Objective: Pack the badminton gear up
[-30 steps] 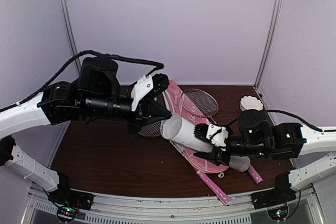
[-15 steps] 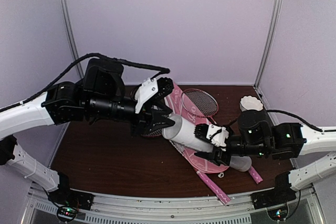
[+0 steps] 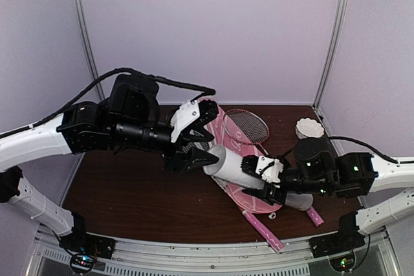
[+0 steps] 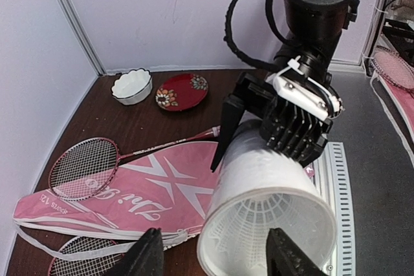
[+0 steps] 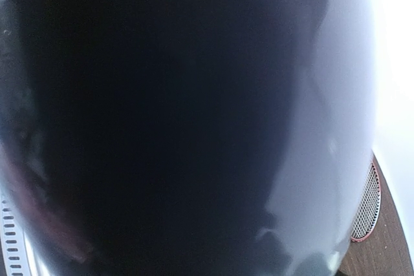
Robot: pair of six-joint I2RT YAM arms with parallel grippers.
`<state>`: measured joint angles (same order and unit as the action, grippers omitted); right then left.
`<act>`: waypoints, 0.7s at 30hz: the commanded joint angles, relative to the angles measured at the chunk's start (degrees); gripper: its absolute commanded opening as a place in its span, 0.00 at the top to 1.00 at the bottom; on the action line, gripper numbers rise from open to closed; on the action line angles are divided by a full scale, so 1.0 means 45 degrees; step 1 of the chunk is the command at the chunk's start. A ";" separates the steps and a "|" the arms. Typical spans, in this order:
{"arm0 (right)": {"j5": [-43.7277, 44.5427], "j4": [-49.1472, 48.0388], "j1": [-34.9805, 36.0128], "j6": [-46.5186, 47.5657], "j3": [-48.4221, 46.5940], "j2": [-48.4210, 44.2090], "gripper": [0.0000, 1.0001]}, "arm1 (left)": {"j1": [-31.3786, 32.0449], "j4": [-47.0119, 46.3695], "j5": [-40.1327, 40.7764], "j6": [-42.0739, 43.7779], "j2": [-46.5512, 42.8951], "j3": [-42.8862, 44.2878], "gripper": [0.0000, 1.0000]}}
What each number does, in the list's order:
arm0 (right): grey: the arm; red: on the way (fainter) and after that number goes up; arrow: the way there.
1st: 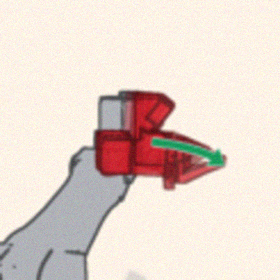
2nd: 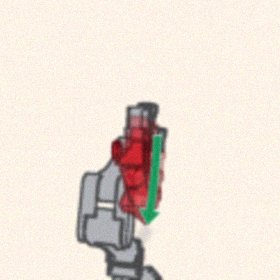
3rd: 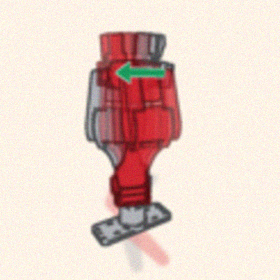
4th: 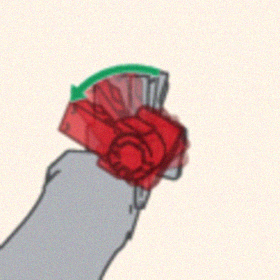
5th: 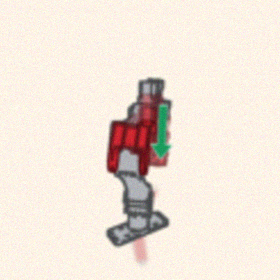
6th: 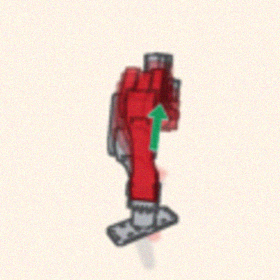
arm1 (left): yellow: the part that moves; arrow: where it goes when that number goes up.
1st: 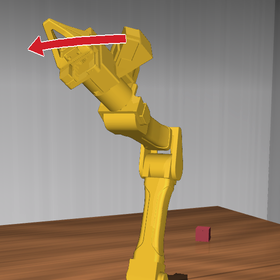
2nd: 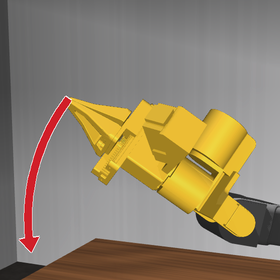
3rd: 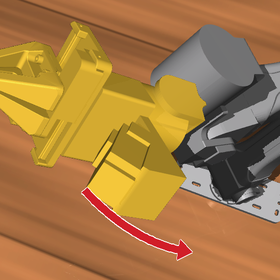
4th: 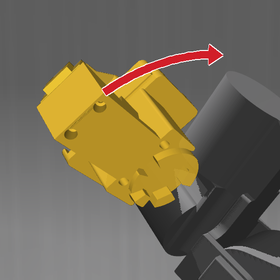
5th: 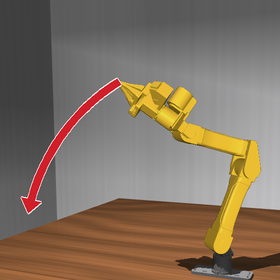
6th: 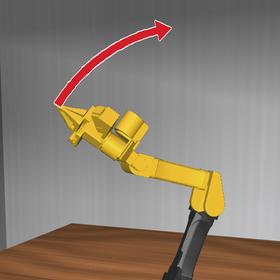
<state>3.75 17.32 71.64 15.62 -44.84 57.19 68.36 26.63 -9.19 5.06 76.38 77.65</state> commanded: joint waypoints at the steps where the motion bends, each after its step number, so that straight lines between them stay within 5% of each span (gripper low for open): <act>1: -0.0134 -0.1735 0.0077 0.0229 -0.0231 -0.0643 0.64 | 0.0063 0.0080 -0.0614 -0.0038 0.0540 -0.0164 0.38; 21: -0.0488 -0.2149 0.0674 0.1102 -0.0798 -0.0170 0.64 | -0.0345 0.0326 -0.1951 0.0281 0.1226 0.0442 0.36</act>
<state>3.44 21.19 73.03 20.84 -44.27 56.71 67.94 28.97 -20.40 5.08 80.71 79.42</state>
